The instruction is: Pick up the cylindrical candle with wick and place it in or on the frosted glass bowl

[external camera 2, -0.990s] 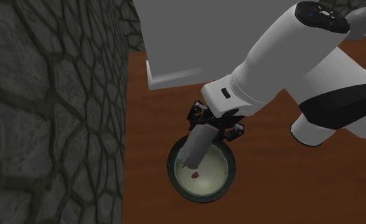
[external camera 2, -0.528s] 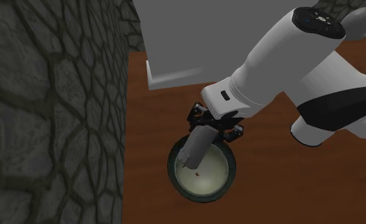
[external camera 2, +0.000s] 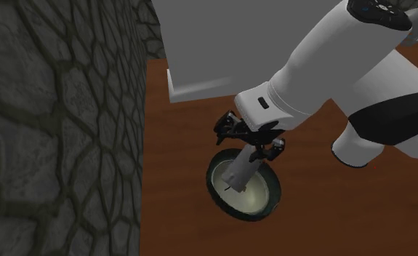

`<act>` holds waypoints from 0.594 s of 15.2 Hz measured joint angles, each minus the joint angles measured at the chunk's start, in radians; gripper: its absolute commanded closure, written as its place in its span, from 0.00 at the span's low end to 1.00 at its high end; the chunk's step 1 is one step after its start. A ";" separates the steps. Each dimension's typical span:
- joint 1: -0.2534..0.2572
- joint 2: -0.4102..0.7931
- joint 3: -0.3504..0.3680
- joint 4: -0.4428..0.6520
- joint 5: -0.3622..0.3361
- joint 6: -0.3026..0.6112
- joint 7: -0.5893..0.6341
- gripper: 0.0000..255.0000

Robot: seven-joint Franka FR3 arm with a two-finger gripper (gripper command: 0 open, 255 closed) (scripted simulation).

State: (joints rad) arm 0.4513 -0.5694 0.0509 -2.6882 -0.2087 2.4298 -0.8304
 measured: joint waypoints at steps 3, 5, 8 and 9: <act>0.016 -0.063 0.004 0.034 0.019 -0.097 -0.010 0.00; 0.017 -0.069 0.003 0.036 0.021 -0.107 -0.011 0.00; 0.018 -0.070 0.003 0.038 0.022 -0.110 -0.011 0.00; 0.018 -0.070 0.003 0.038 0.022 -0.110 -0.011 0.00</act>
